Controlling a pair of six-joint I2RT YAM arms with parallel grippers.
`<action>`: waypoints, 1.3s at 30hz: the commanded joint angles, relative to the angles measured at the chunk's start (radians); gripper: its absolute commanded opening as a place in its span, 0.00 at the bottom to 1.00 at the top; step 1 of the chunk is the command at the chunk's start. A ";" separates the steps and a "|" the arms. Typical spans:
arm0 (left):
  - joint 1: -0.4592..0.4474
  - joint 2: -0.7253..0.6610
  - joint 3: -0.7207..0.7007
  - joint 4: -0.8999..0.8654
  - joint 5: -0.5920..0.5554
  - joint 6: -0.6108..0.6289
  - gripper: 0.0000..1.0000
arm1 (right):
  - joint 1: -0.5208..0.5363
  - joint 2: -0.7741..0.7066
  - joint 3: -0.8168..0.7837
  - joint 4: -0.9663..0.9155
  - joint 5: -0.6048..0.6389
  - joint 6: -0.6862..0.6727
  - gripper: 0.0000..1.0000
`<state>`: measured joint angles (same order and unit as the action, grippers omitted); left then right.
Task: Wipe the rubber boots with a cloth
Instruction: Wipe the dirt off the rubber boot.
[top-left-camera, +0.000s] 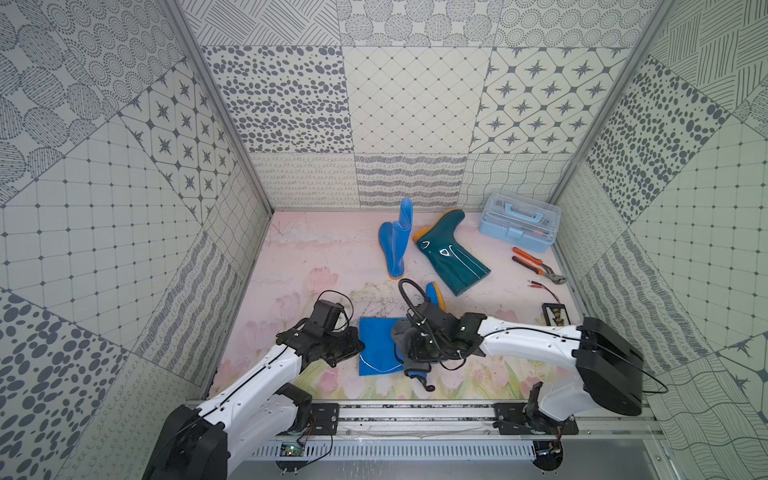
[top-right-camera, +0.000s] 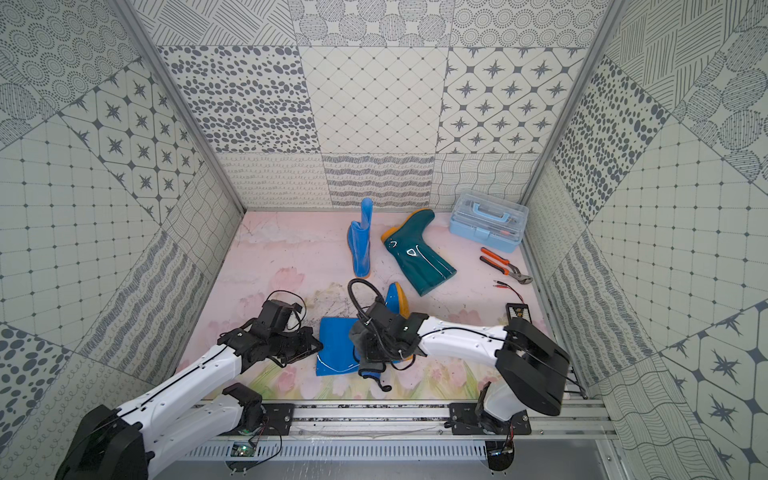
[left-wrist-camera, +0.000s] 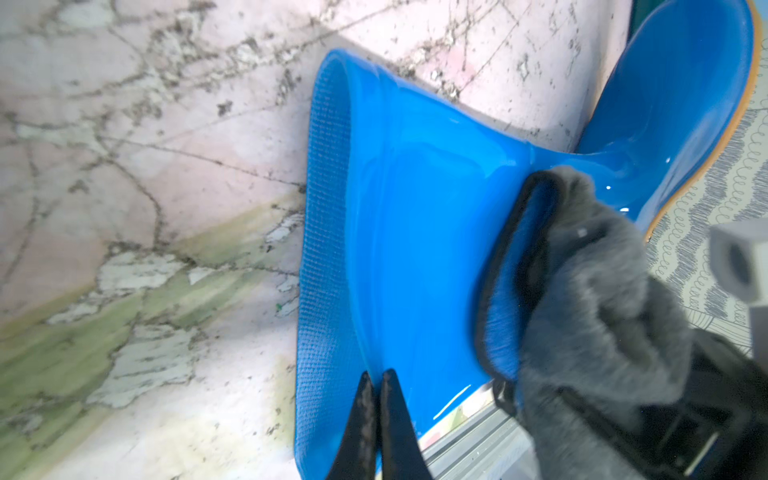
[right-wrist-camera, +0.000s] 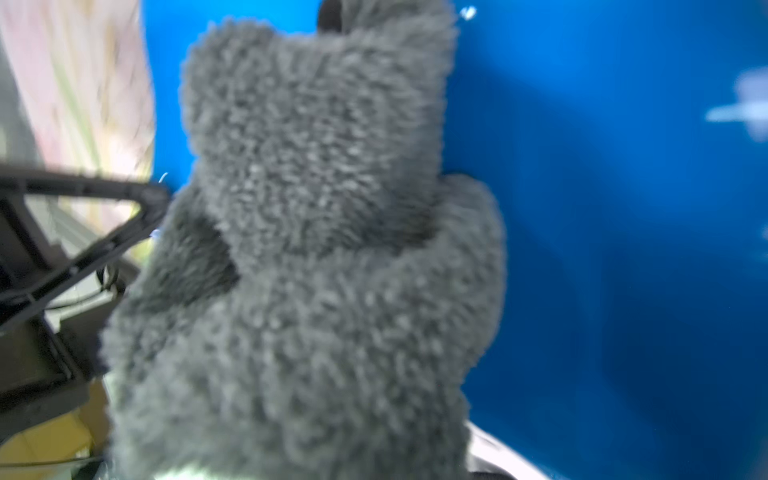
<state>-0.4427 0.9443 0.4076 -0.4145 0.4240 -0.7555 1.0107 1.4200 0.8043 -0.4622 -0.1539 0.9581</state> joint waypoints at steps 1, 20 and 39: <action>0.002 0.021 0.014 0.022 0.004 0.022 0.00 | -0.047 -0.137 -0.049 -0.140 0.132 -0.003 0.02; 0.002 0.097 0.076 -0.008 -0.013 0.035 0.00 | -0.061 0.409 0.467 -0.014 -0.053 -0.219 0.02; 0.001 0.145 0.070 0.057 0.024 0.019 0.00 | -0.437 0.190 0.306 0.011 -0.122 -0.292 0.03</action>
<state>-0.4431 1.0828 0.4702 -0.3943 0.4351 -0.7483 0.5556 1.5940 1.1107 -0.5110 -0.2344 0.6460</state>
